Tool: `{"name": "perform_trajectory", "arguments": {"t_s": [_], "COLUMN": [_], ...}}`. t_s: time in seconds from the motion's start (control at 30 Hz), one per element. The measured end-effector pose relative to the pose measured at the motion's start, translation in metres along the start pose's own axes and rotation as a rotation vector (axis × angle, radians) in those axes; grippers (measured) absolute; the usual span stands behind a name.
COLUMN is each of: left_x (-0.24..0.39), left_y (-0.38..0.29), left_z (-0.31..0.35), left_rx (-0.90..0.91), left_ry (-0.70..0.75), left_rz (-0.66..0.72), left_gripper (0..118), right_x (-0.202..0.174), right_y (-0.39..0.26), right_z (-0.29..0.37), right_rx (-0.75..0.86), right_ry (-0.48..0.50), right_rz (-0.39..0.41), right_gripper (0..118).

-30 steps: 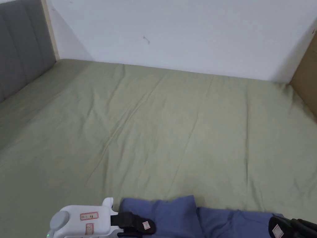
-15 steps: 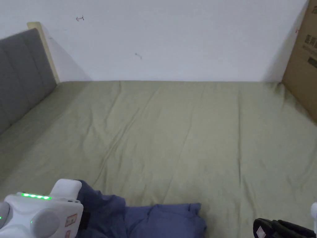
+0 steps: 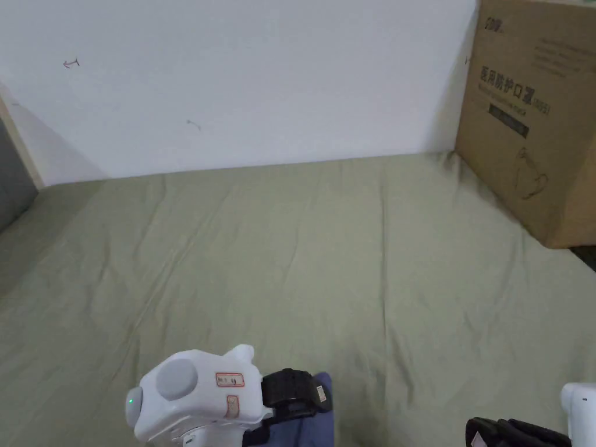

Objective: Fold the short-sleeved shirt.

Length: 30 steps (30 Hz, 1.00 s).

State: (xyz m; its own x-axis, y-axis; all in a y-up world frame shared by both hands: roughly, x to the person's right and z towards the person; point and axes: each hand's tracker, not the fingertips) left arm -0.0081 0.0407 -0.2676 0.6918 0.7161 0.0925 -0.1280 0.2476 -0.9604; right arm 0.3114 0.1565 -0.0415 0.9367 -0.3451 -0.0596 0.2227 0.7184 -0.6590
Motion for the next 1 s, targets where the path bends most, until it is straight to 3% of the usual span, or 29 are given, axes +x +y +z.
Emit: {"name": "perform_trajectory", "arguments": {"t_s": [0.1, 0.17, 0.2, 0.23, 0.27, 0.3, 0.33, 0.37, 0.43, 0.57, 0.77, 0.9, 1.0], "left_x": [0.004, 0.010, 0.013, 0.015, 0.018, 0.024, 0.027, 0.030, 0.029, 0.027, 0.013, 0.018, 0.039], "left_y": [-0.005, -0.011, -0.014, -0.019, -0.023, -0.030, -0.034, -0.038, -0.040, -0.039, -0.046, -0.047, -0.056], "left_z": [0.026, 0.052, 0.064, 0.073, 0.081, 0.081, 0.078, 0.075, 0.057, 0.000, -0.079, -0.076, -0.035], "left_rx": [0.062, 0.121, 0.140, 0.166, 0.187, 0.192, 0.187, 0.182, 0.137, 0.041, -0.109, -0.056, 0.130], "left_ry": [-0.052, -0.018, 0.041, 0.066, 0.098, 0.148, 0.206, 0.244, 0.187, 0.178, 0.303, 0.253, 0.149], "left_rz": [-0.015, -0.096, -0.140, -0.187, -0.239, -0.281, -0.315, -0.343, -0.365, -0.334, -0.359, -0.254, -0.348], "left_gripper": [110, 112, 107, 90, 58, 8, 3, 3, 3, 3, 3, 1, 1], "right_x": [0.005, 0.007, 0.007, 0.007, 0.006, 0.005, 0.005, 0.004, 0.004, 0.007, 0.017, 0.019, 0.014], "right_y": [-0.001, 0.000, 0.001, 0.002, 0.003, 0.004, 0.004, 0.005, 0.006, 0.004, 0.000, -0.002, 0.000], "right_z": [0.000, -0.003, -0.006, -0.007, -0.009, -0.009, -0.010, -0.010, -0.010, -0.010, -0.011, -0.012, -0.012], "right_rx": [0.005, 0.003, 0.002, 0.002, 0.002, 0.005, 0.008, 0.012, 0.018, 0.011, -0.017, -0.030, -0.032], "right_ry": [-0.003, 0.000, 0.004, 0.008, 0.011, 0.014, 0.017, 0.019, 0.021, 0.015, -0.017, -0.026, -0.007], "right_rz": [-0.014, -0.018, -0.018, -0.018, -0.015, -0.012, -0.009, -0.006, -0.003, -0.006, -0.017, -0.030, -0.038], "right_gripper": [0, 0, 0, 0, 0, 0, 0, 0, 0, 0, 0, 0, 0]}}
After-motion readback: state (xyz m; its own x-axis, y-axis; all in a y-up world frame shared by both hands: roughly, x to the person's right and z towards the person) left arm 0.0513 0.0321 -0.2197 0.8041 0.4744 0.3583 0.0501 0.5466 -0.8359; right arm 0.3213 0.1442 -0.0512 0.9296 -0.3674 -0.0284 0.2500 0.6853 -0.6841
